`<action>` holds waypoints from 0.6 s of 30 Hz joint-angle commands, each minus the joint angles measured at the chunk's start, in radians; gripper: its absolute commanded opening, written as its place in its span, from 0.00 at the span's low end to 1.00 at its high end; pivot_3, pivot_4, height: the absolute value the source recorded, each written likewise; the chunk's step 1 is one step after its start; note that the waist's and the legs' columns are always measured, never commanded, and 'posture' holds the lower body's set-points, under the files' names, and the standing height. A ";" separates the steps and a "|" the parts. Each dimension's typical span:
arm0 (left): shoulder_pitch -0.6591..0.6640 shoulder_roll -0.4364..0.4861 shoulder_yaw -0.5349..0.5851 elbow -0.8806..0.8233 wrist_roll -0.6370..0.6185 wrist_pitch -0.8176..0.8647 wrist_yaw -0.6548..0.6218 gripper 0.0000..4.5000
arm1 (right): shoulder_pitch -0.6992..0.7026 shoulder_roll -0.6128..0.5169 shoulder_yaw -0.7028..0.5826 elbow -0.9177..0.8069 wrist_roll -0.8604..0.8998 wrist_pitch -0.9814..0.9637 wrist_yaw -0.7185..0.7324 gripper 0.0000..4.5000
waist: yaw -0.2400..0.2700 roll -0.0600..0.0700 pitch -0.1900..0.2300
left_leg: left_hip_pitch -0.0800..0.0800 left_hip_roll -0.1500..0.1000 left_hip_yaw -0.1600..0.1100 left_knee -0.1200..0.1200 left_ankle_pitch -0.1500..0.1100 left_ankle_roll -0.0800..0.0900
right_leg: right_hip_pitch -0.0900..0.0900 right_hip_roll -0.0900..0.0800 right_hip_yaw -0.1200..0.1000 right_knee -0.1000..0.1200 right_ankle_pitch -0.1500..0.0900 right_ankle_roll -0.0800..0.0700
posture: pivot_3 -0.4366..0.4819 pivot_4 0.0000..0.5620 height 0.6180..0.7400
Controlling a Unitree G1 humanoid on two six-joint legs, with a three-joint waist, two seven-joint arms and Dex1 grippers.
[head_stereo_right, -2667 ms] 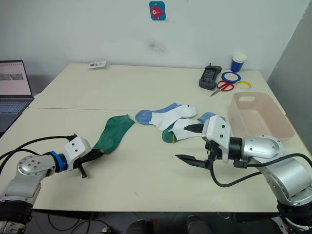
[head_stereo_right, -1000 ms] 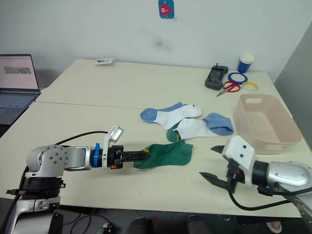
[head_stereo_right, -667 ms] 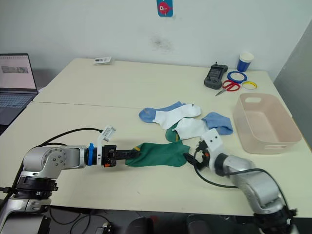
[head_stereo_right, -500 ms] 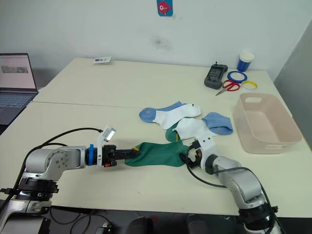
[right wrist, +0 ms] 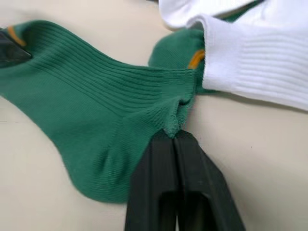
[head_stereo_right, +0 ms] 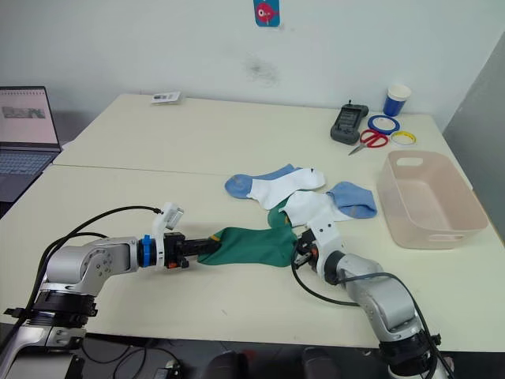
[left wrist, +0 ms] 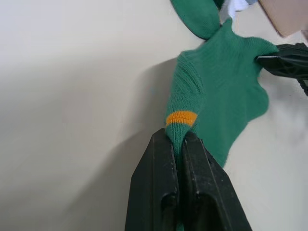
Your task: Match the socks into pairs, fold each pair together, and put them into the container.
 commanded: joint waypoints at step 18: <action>0.158 0.038 -0.044 -0.318 -0.139 0.305 0.013 0.00 | 0.400 -0.151 -0.250 -0.514 0.259 0.291 -0.024 0.00 | -0.011 0.000 0.000 | 0.002 0.001 -0.001 0.000 0.000 0.000 | 0.001 0.001 0.000 0.000 0.000 0.000 | 0.48 0.27 0.87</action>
